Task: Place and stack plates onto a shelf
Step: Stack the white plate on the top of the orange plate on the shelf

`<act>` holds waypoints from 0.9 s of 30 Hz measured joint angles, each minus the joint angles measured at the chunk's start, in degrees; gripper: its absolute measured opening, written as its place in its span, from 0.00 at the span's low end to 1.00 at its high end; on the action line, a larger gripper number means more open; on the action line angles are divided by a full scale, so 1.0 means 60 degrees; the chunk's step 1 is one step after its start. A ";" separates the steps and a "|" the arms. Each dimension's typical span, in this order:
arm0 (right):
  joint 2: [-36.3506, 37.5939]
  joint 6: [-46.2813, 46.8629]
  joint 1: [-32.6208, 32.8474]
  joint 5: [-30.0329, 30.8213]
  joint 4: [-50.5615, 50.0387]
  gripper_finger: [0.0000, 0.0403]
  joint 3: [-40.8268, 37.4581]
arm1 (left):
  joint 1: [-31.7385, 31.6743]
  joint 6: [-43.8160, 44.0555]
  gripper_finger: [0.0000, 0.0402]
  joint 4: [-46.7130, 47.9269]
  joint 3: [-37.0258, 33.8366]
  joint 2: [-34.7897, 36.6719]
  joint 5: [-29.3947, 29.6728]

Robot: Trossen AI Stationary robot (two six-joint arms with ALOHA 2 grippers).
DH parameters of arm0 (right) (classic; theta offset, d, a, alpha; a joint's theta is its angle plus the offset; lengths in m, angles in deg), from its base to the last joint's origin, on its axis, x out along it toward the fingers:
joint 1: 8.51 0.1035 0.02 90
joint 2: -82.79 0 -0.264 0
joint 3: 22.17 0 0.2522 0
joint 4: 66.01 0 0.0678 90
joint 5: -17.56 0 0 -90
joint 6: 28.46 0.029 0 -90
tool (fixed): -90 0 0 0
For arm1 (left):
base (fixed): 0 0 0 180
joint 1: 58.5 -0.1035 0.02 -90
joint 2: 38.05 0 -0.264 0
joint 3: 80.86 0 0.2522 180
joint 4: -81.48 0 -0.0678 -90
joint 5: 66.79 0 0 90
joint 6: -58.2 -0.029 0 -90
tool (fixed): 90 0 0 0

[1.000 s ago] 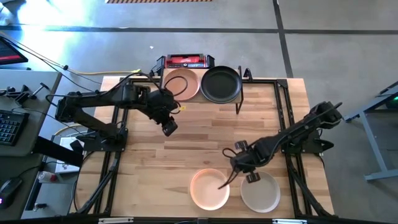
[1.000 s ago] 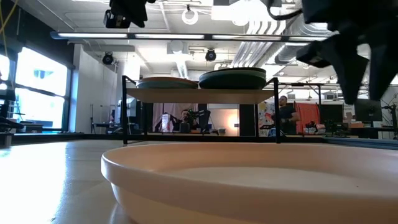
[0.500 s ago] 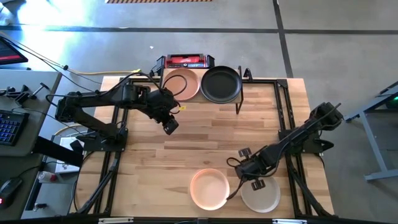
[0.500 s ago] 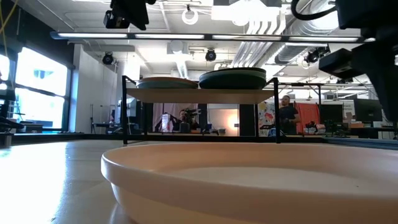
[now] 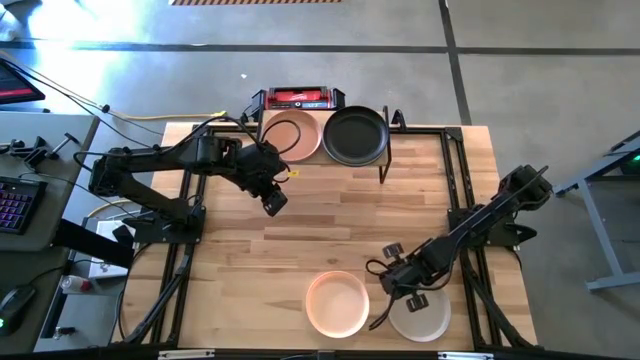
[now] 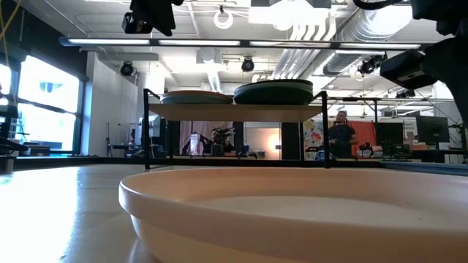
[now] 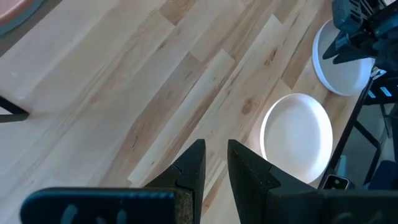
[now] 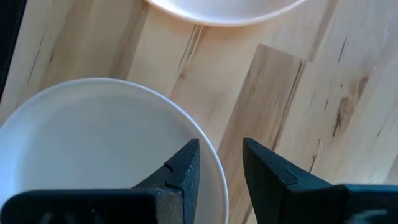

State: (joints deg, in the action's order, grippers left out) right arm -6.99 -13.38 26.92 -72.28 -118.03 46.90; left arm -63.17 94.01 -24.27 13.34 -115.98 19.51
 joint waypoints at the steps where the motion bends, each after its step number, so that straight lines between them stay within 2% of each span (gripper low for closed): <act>1: -0.0037 -0.0015 -0.0002 0.0000 0.0024 0.25 0.0000 | 0.0000 0.0000 0.14 0.0000 0.0000 0.0000 0.0000; 8: -0.0629 -0.0069 0.0000 -0.0284 -0.0049 0.25 0.0000 | 0.0000 -0.0070 0.14 0.0004 0.0000 0.0000 0.0002; 27: -0.0666 -0.0178 -0.0002 -0.0393 -0.0368 0.25 0.0000 | -0.0001 -0.0331 0.14 0.0004 0.0000 0.0000 0.0011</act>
State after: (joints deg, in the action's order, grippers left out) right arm -10.99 -14.45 26.91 -74.64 -120.24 46.90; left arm -63.17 92.03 -24.25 13.34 -115.98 19.57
